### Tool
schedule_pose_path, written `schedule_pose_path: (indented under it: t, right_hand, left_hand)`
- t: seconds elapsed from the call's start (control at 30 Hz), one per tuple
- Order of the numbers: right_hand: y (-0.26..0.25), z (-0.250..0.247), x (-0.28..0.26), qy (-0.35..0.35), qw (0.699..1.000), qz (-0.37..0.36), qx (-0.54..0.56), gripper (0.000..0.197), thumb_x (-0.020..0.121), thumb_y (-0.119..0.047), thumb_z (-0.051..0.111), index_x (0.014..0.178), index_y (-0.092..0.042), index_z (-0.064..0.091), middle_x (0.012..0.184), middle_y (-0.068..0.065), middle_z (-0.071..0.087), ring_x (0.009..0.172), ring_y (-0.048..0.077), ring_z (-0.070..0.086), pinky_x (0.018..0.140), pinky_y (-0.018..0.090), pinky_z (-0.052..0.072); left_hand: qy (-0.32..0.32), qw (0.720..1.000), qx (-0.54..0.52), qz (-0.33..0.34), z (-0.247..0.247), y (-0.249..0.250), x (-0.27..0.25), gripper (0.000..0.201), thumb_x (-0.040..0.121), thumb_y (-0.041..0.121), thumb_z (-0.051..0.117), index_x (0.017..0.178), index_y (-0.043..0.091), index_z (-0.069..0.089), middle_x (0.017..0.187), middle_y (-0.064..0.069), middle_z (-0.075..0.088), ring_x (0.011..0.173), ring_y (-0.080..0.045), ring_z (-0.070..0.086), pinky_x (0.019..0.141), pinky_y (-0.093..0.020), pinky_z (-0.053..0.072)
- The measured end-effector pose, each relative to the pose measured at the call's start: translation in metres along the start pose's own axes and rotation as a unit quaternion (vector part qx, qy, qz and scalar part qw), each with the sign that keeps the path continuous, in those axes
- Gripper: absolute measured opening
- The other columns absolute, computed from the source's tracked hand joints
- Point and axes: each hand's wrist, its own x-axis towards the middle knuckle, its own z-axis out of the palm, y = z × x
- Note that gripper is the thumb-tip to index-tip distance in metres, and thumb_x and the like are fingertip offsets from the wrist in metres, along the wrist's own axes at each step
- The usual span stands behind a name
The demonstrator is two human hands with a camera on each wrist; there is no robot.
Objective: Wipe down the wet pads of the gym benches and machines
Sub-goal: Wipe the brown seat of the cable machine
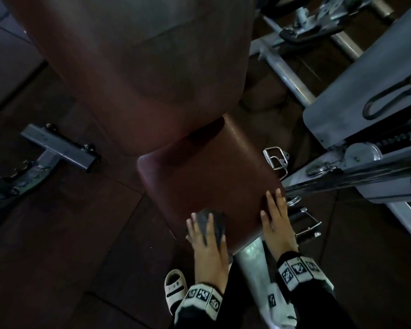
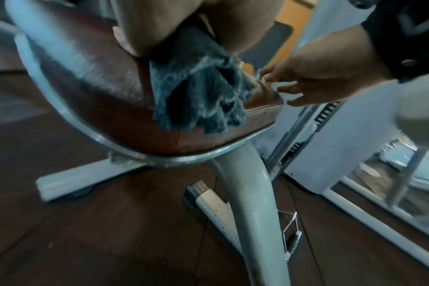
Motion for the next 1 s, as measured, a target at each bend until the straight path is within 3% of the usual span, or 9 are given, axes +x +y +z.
schedule_pose_path:
  t: [0.13, 0.2, 0.3, 0.47, 0.57, 0.67, 0.8, 0.9, 1.0]
  right_hand:
    - [0.003, 0.02, -0.046, 0.025, 0.998, 0.008, 0.051, 0.051, 0.099, -0.032, 0.035, 0.147, -0.028, 0.018, 0.151, -0.027, -0.004, 0.143, 0.011, 0.016, 0.112, 0.037, 0.029]
    - [-0.004, 0.034, -0.063, 0.036, 0.997, -0.001, 0.065, 0.057, 0.095, -0.047, 0.025, 0.147, -0.026, 0.014, 0.15, -0.029, -0.008, 0.143, 0.005, 0.011, 0.114, 0.031, 0.025]
    - [-0.027, 0.056, -0.078, 0.056, 0.996, -0.027, 0.061, 0.069, 0.092, -0.061, 0.012, 0.148, -0.021, 0.006, 0.152, -0.025, -0.013, 0.143, 0.004, 0.0, 0.115, 0.021, 0.012]
    - [-0.072, 0.087, -0.072, 0.044, 0.996, -0.03, -0.078, 0.081, 0.09, -0.059, 0.035, 0.15, -0.025, -0.006, 0.158, -0.004, -0.008, 0.144, 0.017, -0.009, 0.117, 0.032, -0.001]
    - [-0.082, 0.088, -0.06, 0.033, 0.995, -0.016, -0.095, 0.074, 0.093, -0.054, 0.03, 0.144, -0.038, -0.021, 0.155, -0.007, -0.014, 0.142, 0.015, -0.017, 0.116, 0.034, -0.002]
    - [-0.077, 0.084, -0.07, 0.037, 0.997, -0.017, -0.06, 0.06, 0.096, -0.045, 0.025, 0.141, -0.051, -0.015, 0.155, -0.011, -0.01, 0.142, 0.012, -0.013, 0.117, 0.035, 0.01]
    - [-0.07, 0.091, -0.101, 0.05, 0.998, 0.043, 0.009, 0.069, 0.097, -0.039, 0.038, 0.139, -0.056, -0.014, 0.151, -0.022, -0.023, 0.139, 0.002, -0.022, 0.111, 0.031, 0.03]
    - [-0.075, 0.099, -0.109, 0.097, 0.986, 0.072, 0.112, 0.079, 0.096, -0.029, 0.046, 0.139, -0.053, -0.016, 0.148, -0.025, -0.029, 0.139, -0.002, -0.021, 0.112, 0.024, 0.018]
    - [-0.082, 0.102, -0.102, 0.134, 0.956, 0.153, 0.211, 0.08, 0.097, -0.025, 0.044, 0.139, -0.049, -0.02, 0.15, -0.019, -0.026, 0.131, -0.019, -0.02, 0.105, 0.004, 0.007]
  left_hand:
    - [-0.119, 0.979, 0.121, 0.116, -0.003, 0.015, 0.026, 0.056, 0.095, 0.047, 0.031, 0.148, 0.032, 0.023, 0.158, -0.014, 0.006, 0.145, -0.022, -0.006, 0.112, -0.048, 0.008]
    - [-0.152, 0.973, 0.106, 0.137, -0.014, 0.013, 0.034, 0.055, 0.096, 0.049, 0.025, 0.149, 0.04, 0.012, 0.159, -0.004, -0.007, 0.146, -0.016, -0.014, 0.115, -0.041, 0.0]
    - [-0.125, 0.972, 0.149, 0.131, -0.039, -0.005, 0.046, 0.054, 0.095, 0.044, 0.028, 0.148, 0.04, 0.018, 0.159, -0.006, 0.01, 0.146, -0.023, 0.004, 0.114, -0.048, 0.008]
    - [-0.142, 0.964, 0.215, 0.069, -0.081, -0.047, 0.071, 0.057, 0.09, 0.047, 0.031, 0.146, 0.034, 0.032, 0.156, -0.011, 0.023, 0.142, -0.041, 0.018, 0.106, -0.062, 0.025]
    - [-0.162, 0.955, 0.233, 0.085, -0.092, -0.061, 0.082, 0.059, 0.089, 0.056, 0.024, 0.146, 0.039, 0.024, 0.158, 0.0, 0.012, 0.145, -0.036, 0.005, 0.111, -0.057, 0.016]
    - [-0.162, 0.954, 0.231, 0.101, -0.095, -0.063, 0.083, 0.061, 0.089, 0.06, 0.02, 0.147, 0.04, 0.021, 0.157, 0.006, 0.001, 0.143, -0.029, -0.008, 0.114, -0.05, 0.009]
    - [-0.171, 0.959, 0.212, 0.079, -0.096, -0.054, 0.083, 0.061, 0.091, 0.059, 0.025, 0.148, 0.04, 0.02, 0.156, 0.008, -0.01, 0.141, -0.024, -0.021, 0.116, -0.046, 0.008]
    - [-0.174, 0.961, 0.21, 0.051, -0.097, -0.048, 0.089, 0.065, 0.093, 0.049, 0.045, 0.15, 0.039, 0.015, 0.155, 0.008, -0.017, 0.142, -0.028, -0.022, 0.117, -0.049, 0.013]
    - [-0.177, 0.96, 0.214, 0.027, -0.097, -0.043, 0.099, 0.076, 0.091, 0.05, 0.051, 0.151, 0.034, 0.008, 0.157, 0.001, -0.016, 0.143, -0.033, -0.02, 0.117, -0.049, 0.01]
